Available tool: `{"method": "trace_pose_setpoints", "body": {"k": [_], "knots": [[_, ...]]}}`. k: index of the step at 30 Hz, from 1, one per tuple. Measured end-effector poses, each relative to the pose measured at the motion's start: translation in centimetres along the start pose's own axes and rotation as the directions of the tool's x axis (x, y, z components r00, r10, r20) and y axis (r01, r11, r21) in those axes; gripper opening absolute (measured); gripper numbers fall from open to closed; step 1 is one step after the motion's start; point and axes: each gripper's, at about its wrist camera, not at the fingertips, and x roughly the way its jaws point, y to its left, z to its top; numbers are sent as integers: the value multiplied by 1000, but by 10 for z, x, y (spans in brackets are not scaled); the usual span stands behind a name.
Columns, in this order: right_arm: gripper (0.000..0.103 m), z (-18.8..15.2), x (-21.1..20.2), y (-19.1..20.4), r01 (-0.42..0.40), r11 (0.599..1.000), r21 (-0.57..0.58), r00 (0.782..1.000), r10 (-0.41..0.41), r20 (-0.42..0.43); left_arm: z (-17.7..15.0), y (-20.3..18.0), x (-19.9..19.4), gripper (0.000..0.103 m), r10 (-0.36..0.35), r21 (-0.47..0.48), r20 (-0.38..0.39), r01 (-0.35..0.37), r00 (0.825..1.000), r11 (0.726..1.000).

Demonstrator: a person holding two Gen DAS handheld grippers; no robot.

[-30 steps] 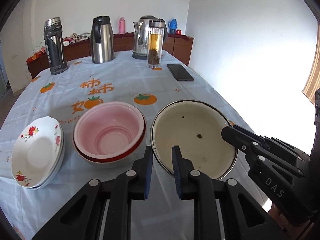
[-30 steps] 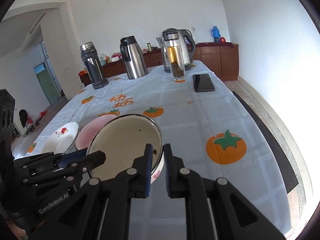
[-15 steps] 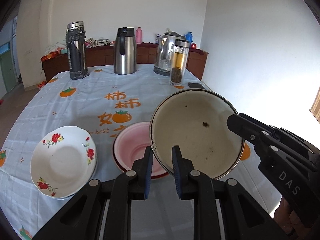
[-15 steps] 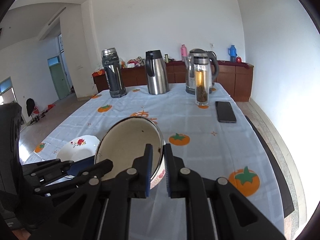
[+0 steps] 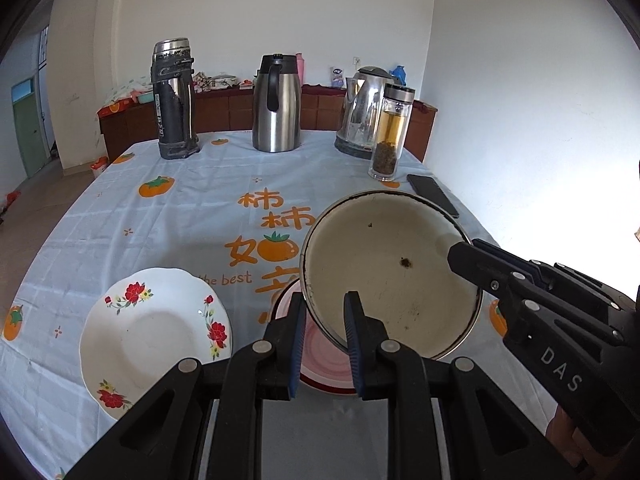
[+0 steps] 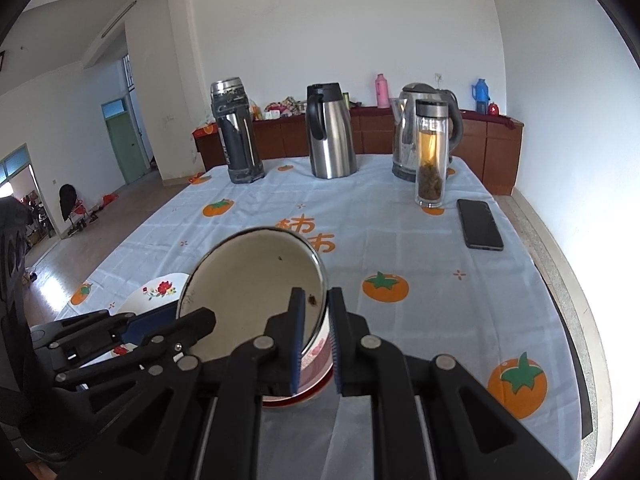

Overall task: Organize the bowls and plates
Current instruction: 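Lift the enamel bowl with both tools over the pink bowl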

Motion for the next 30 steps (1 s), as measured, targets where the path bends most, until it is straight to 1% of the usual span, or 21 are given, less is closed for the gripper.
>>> {"method": "trace_pose_setpoints", "body": {"k": [12,19,30], "knots": [[14,-6,27,0,-4,1000,17,997,6,-78,-1,10,20,21,21,-6,-41,-21,999,1000],[14,-12,37,-2,13,1000,12,994,-12,-113,-5,9,28,21,16,-2,-60,-17,998,1000],[14,-17,45,-4,8,1000,20,991,-5,-136,-7,9,36,21,25,-4,-77,-25,997,1000]]}}
